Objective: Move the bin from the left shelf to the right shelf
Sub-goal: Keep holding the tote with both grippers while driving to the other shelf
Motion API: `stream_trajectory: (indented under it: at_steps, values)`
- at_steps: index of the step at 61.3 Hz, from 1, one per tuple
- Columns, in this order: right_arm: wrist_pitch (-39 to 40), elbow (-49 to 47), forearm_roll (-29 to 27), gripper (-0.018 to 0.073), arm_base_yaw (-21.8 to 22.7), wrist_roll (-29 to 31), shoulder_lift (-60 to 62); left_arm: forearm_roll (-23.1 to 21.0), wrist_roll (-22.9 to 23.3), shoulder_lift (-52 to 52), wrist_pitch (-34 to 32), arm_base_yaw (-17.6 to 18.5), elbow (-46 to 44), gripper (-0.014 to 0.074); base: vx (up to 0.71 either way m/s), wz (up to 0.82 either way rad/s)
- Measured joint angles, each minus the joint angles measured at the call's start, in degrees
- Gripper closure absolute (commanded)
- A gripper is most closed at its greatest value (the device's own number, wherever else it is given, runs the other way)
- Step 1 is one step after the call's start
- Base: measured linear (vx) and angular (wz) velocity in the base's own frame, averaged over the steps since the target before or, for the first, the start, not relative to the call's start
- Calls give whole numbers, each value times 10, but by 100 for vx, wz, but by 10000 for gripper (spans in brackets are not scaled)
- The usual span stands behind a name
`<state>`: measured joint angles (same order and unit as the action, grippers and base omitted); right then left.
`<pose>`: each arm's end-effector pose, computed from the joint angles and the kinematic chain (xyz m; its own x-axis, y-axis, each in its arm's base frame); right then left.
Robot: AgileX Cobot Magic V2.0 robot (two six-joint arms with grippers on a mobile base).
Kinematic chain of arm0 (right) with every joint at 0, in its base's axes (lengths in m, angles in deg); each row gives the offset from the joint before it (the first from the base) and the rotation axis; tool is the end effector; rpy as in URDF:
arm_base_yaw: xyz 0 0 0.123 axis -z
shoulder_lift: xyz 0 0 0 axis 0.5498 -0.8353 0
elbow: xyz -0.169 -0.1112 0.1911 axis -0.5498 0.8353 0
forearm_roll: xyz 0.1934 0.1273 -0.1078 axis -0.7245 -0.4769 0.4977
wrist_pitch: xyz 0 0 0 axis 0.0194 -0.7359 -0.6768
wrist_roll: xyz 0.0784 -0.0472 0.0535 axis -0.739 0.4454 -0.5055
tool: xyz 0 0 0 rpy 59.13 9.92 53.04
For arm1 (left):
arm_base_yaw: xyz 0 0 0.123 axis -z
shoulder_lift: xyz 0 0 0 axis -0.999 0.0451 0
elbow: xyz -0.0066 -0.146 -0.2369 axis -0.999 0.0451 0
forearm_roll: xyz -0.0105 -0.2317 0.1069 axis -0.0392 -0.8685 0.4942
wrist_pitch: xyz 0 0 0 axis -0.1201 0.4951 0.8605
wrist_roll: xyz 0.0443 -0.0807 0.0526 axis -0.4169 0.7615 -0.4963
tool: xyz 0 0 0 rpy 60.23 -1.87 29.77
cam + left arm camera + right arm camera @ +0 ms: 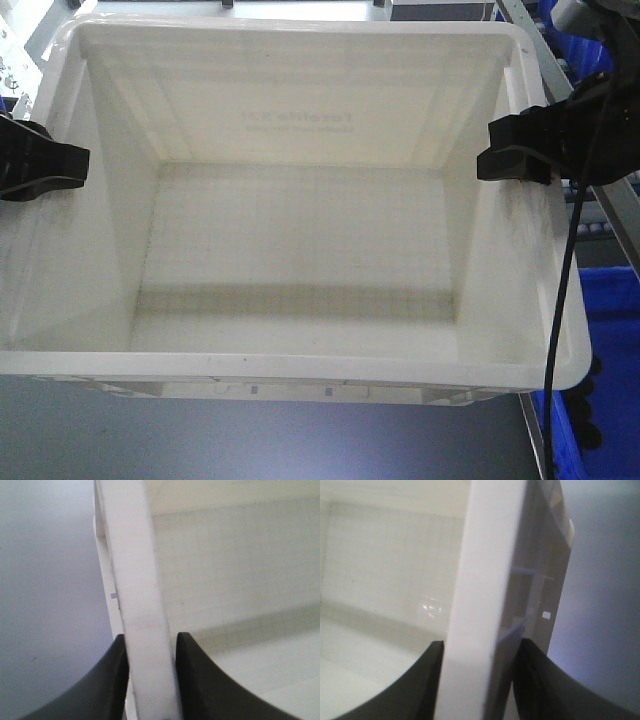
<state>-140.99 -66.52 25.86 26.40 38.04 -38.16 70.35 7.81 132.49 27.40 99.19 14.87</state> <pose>0.2660 0.0701 0.3333 -0.8213 -0.0343 -0.5695 -0.2631 0.9085 0.3246 0.2343 -0.0663 0.3446 -0.7824 0.0793 -0.6177 0.2371 0.9551 -0.1777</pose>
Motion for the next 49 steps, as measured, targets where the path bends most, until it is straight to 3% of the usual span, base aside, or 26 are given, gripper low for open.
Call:
stream_trajectory:
  at_steps: [49]
  values:
    - [-1, 0, 0, 564, 0, 0, 0, 0, -1, 0, 1, 0, 0, 604, 42, -1]
